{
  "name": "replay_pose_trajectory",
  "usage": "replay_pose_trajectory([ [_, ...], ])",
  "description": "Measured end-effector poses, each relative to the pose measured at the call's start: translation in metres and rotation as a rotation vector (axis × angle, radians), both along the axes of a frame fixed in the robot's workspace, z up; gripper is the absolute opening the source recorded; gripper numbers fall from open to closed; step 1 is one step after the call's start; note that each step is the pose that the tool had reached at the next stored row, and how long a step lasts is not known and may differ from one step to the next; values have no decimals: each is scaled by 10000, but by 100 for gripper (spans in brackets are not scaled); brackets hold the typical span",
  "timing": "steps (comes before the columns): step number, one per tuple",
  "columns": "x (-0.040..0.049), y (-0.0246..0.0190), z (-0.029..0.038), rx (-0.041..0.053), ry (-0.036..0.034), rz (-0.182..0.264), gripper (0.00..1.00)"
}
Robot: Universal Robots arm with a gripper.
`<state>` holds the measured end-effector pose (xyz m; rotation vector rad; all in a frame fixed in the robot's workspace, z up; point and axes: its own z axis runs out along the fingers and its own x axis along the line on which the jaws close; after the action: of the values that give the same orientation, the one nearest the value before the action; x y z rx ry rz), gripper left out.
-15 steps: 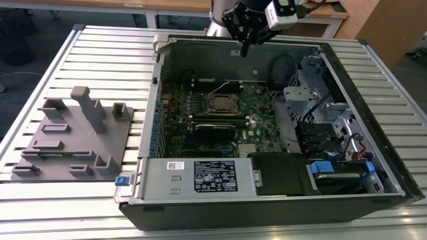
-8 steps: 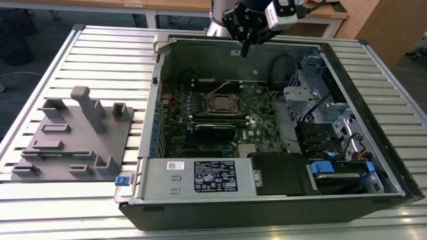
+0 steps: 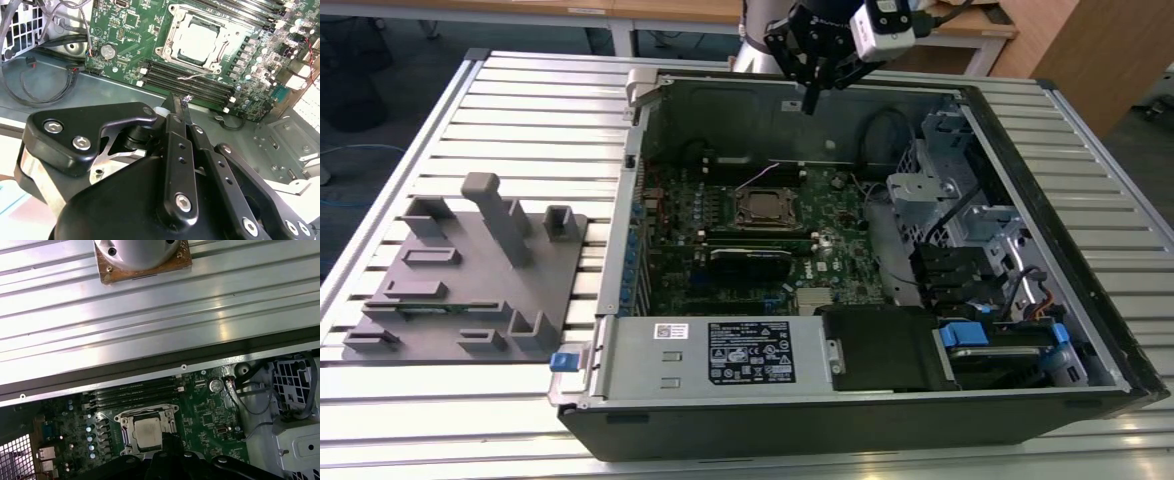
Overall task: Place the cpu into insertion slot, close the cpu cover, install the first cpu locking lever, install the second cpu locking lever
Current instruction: 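Install the first cpu locking lever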
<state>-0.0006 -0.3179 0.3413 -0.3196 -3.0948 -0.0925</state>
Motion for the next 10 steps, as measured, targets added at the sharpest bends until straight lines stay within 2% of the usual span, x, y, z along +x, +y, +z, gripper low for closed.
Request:
replay_pose_trajectory([
  [10,0,0,-6,15,-47,0,10],
])
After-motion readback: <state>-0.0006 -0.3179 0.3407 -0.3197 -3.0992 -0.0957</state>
